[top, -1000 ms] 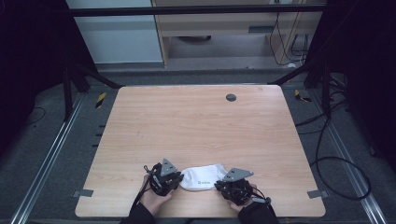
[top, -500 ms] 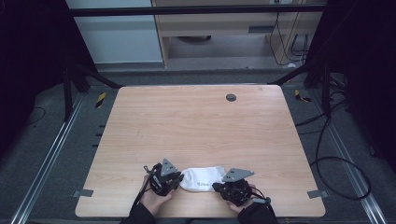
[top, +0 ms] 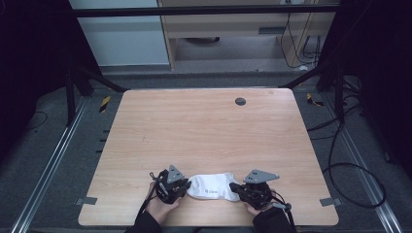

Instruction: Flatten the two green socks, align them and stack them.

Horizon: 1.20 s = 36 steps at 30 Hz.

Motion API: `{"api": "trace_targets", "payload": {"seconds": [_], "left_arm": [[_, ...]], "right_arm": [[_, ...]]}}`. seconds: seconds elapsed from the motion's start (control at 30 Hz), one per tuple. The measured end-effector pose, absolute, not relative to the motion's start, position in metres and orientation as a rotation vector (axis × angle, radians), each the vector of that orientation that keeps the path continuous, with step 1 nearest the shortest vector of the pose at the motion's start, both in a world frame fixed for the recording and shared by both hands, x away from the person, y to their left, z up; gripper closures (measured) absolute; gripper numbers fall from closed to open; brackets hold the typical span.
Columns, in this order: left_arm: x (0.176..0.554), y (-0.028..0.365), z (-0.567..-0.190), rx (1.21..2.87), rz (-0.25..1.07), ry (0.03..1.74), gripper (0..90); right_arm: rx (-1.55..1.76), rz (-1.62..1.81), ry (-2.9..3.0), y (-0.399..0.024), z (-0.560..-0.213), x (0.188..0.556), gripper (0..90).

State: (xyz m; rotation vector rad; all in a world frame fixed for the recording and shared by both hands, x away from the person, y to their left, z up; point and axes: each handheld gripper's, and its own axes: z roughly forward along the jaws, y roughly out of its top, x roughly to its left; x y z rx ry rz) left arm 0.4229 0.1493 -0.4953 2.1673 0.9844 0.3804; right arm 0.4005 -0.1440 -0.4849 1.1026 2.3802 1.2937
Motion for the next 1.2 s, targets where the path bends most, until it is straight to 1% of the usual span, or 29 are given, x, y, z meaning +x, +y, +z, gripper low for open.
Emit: {"api": "trace_targets", "payload": {"seconds": [0.23,0.37,0.6,0.97,1.07,1.2], "left_arm": [[0.423,0.15,-0.496,2.166,0.377,0.987,78.0],[0.423,0.15,-0.496,2.166,0.379,0.987,78.0],[0.423,0.15,-0.496,2.167,0.383,0.984,77.3],[0.422,0.149,-0.496,2.17,0.398,0.978,75.4],[0.422,0.15,-0.496,2.166,0.402,0.976,73.8],[0.422,0.153,-0.49,2.132,0.409,0.963,69.1]], "right_arm": [[1.08,1.113,2.489,-0.142,-0.496,0.401,90.0],[1.08,1.075,2.486,-0.144,-0.496,0.401,90.0],[1.087,1.166,2.405,-0.148,-0.486,0.401,90.0],[1.165,1.024,2.387,-0.152,-0.496,0.411,90.0],[1.178,1.031,2.385,-0.153,-0.496,0.412,90.0],[1.166,1.106,2.352,-0.156,-0.49,0.411,90.0]]}}
